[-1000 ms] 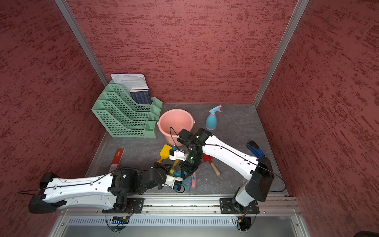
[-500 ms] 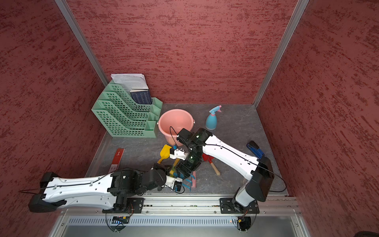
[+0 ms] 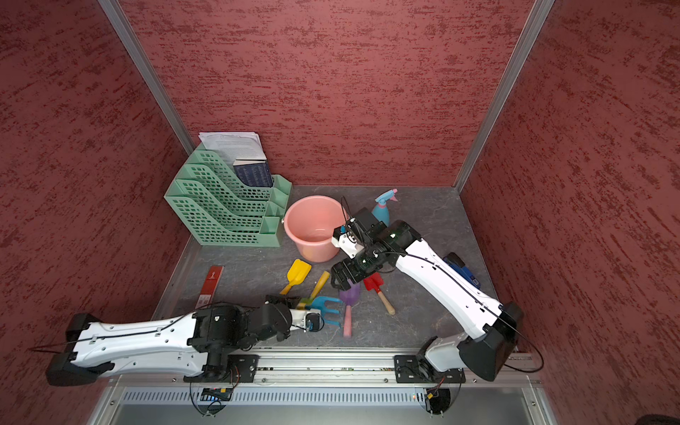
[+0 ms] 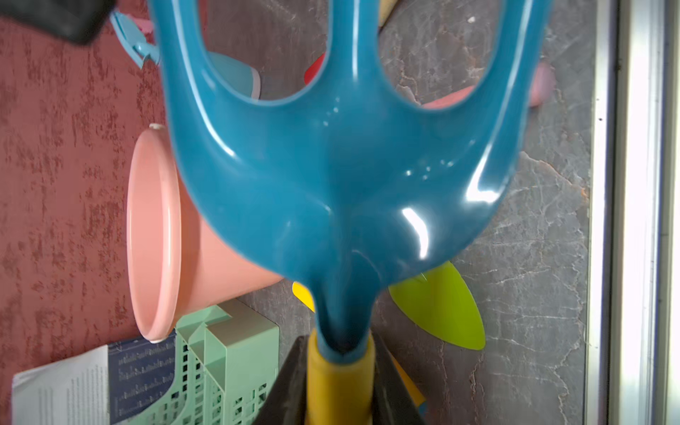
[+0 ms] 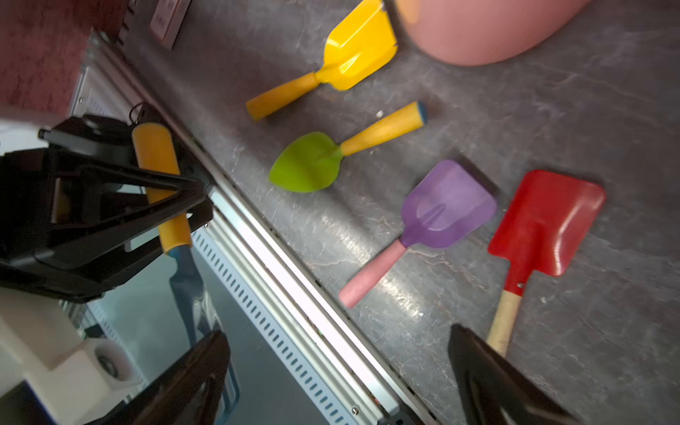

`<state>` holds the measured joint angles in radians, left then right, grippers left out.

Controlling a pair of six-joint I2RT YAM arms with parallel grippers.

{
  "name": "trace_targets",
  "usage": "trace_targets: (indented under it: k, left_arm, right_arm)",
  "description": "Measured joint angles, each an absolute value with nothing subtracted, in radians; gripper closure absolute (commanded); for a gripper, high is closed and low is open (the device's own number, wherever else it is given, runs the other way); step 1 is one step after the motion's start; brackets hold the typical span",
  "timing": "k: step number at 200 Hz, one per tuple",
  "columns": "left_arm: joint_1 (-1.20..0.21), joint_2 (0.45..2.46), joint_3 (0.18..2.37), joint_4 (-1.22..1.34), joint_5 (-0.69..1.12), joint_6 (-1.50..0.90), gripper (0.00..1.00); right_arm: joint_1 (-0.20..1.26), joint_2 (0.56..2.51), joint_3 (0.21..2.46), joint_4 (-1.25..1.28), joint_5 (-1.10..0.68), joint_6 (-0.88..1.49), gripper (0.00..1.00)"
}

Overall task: Organize the gardening tools
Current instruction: Pick up the gardening tool from the center of the board, then place the gardening tool in the container.

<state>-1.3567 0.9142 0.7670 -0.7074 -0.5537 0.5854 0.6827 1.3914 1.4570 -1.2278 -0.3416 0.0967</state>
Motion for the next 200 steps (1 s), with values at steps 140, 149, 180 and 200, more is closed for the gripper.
trace_targets:
  k: [140,149,180,200]
  left_arm:
    - [-0.637,1.262,1.000,0.123,0.029,0.226,1.00]
    - [-0.618,1.310,1.012,0.173,0.050,0.196,1.00]
    - [-0.561,1.452,1.031,0.300,0.090,0.123,1.00]
    - [-0.538,1.537,1.034,0.361,0.096,0.094,1.00]
  right_arm:
    - [0.601,1.242,1.190,-0.899,-0.319,0.349,0.02]
    - [0.601,1.237,1.190,-0.894,-0.321,0.349,0.02]
    - [0.601,1.222,1.182,-0.881,-0.325,0.348,0.01]
    - [0.601,1.221,1.176,-0.879,-0.327,0.348,0.02]
